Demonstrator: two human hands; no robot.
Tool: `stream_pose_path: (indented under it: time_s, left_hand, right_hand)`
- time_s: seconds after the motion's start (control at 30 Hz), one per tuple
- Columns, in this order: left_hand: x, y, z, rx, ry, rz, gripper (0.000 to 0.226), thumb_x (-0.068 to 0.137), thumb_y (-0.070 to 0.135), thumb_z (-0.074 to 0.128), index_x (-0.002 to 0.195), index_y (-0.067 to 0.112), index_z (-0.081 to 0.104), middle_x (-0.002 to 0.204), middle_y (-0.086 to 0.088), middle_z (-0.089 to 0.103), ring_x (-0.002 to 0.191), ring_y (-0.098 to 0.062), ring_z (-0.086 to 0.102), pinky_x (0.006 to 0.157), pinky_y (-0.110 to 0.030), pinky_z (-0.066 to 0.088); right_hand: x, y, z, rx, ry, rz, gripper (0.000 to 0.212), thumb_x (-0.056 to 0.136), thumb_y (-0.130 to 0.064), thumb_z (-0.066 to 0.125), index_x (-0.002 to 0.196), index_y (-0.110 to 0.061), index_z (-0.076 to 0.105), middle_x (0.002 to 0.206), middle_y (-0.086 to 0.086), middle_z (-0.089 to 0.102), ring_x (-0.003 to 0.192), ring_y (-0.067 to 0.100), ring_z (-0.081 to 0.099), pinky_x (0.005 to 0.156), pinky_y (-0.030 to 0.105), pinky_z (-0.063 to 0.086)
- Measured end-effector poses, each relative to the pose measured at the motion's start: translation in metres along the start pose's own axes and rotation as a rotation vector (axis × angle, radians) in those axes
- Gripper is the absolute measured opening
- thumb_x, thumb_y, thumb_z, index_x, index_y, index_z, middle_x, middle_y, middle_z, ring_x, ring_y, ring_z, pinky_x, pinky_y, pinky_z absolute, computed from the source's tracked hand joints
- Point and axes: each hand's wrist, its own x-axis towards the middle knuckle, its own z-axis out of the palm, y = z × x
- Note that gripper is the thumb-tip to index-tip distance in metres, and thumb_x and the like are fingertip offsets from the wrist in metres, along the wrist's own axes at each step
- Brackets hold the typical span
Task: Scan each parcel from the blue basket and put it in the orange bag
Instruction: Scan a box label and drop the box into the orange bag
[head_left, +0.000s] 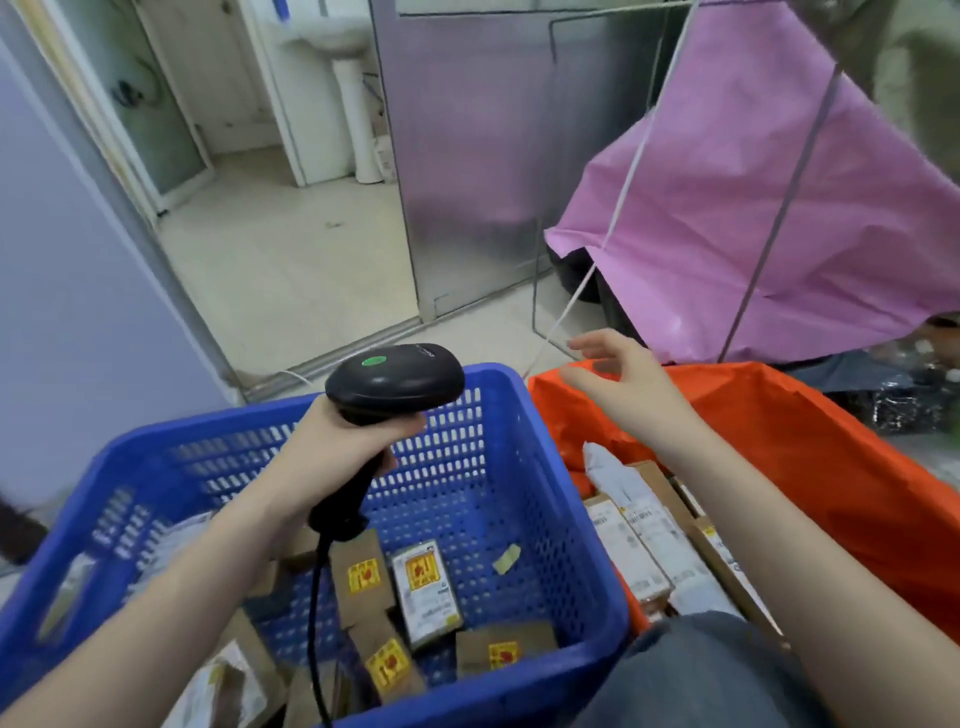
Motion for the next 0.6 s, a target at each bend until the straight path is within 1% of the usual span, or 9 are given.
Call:
stream_pose_path:
  time_s: [0.07, 0.1, 0.23, 0.3, 0.37, 0.4, 0.47, 0.53, 0.6]
  left_hand:
    - [-0.005, -0.013, -0.026, -0.017, 0.049, -0.031, 0.022, 0.08, 0.017, 0.074, 0.064, 0.014, 0.06, 0.049, -0.005, 0.055, 0.043, -0.011, 0.05, 0.049, -0.021, 0.043]
    - [-0.007, -0.02, -0.038, -0.022, 0.063, -0.047, 0.02, 0.08, 0.018, 0.074, 0.066, 0.014, 0.061, 0.05, -0.006, 0.056, 0.044, -0.011, 0.051, 0.048, -0.021, 0.043]
    - [-0.02, -0.054, -0.085, -0.01, 0.11, -0.118, 0.013, 0.081, 0.019, 0.074, 0.077, 0.01, 0.065, 0.053, -0.008, 0.057, 0.048, -0.012, 0.052, 0.05, -0.021, 0.043]
    - [-0.026, -0.071, -0.107, 0.007, 0.128, -0.128, 0.011, 0.081, 0.015, 0.074, 0.078, 0.008, 0.066, 0.054, -0.008, 0.056, 0.049, -0.013, 0.051, 0.049, -0.02, 0.042]
    - [-0.032, -0.085, -0.126, 0.016, 0.145, -0.13, 0.01, 0.08, 0.012, 0.074, 0.078, 0.005, 0.066, 0.053, -0.006, 0.056, 0.049, -0.012, 0.051, 0.052, -0.024, 0.043]
    - [-0.034, -0.091, -0.132, 0.021, 0.16, -0.134, 0.008, 0.08, 0.01, 0.074, 0.078, 0.007, 0.066, 0.052, -0.003, 0.056, 0.048, -0.009, 0.052, 0.053, -0.025, 0.043]
    - [-0.039, -0.104, -0.147, 0.006, 0.199, -0.157, 0.01, 0.079, 0.007, 0.074, 0.077, 0.013, 0.066, 0.049, 0.001, 0.056, 0.045, -0.006, 0.05, 0.05, -0.022, 0.043]
    - [-0.046, -0.116, -0.161, -0.018, 0.216, -0.182, 0.011, 0.079, 0.007, 0.074, 0.075, 0.013, 0.065, 0.047, -0.001, 0.055, 0.043, -0.008, 0.05, 0.045, -0.017, 0.043]
    - [-0.053, -0.128, -0.174, -0.019, 0.24, -0.201, 0.009, 0.078, 0.01, 0.074, 0.076, 0.013, 0.066, 0.05, -0.003, 0.056, 0.046, -0.01, 0.051, 0.046, -0.016, 0.043]
  right_hand:
    - [0.004, -0.018, 0.026, -0.001, -0.063, -0.018, 0.031, 0.087, -0.019, 0.066, 0.118, -0.016, 0.061, 0.12, 0.003, 0.054, 0.107, 0.014, 0.052, 0.081, 0.016, 0.035]
    - [0.005, -0.026, 0.04, -0.005, -0.092, -0.025, 0.032, 0.088, -0.019, 0.065, 0.119, -0.016, 0.06, 0.121, 0.003, 0.053, 0.107, 0.013, 0.051, 0.081, 0.016, 0.035]
    - [0.007, -0.048, 0.096, -0.019, -0.216, -0.05, 0.034, 0.088, -0.024, 0.065, 0.121, -0.02, 0.057, 0.127, 0.005, 0.051, 0.112, 0.015, 0.051, 0.085, 0.021, 0.035]
    - [0.004, -0.057, 0.124, -0.018, -0.289, -0.059, 0.035, 0.089, -0.027, 0.064, 0.122, -0.022, 0.055, 0.128, 0.002, 0.05, 0.114, 0.013, 0.049, 0.085, 0.022, 0.035]
    - [-0.001, -0.064, 0.151, -0.016, -0.353, -0.065, 0.037, 0.09, -0.029, 0.063, 0.125, -0.023, 0.053, 0.128, -0.001, 0.047, 0.115, 0.011, 0.047, 0.086, 0.023, 0.035]
    - [-0.004, -0.067, 0.161, -0.01, -0.374, -0.067, 0.038, 0.09, -0.029, 0.063, 0.125, -0.023, 0.052, 0.127, -0.001, 0.046, 0.116, 0.011, 0.047, 0.087, 0.024, 0.036]
    - [-0.01, -0.073, 0.187, -0.012, -0.433, -0.075, 0.038, 0.09, -0.029, 0.063, 0.126, -0.023, 0.051, 0.127, -0.001, 0.044, 0.118, 0.012, 0.046, 0.088, 0.024, 0.035]
    - [-0.016, -0.078, 0.213, -0.031, -0.49, -0.089, 0.039, 0.09, -0.03, 0.063, 0.126, -0.023, 0.05, 0.126, -0.001, 0.044, 0.116, 0.009, 0.044, 0.088, 0.023, 0.034]
    - [-0.023, -0.082, 0.236, -0.052, -0.531, -0.109, 0.042, 0.089, -0.031, 0.064, 0.128, -0.023, 0.049, 0.124, -0.004, 0.044, 0.112, 0.006, 0.044, 0.083, 0.02, 0.035]
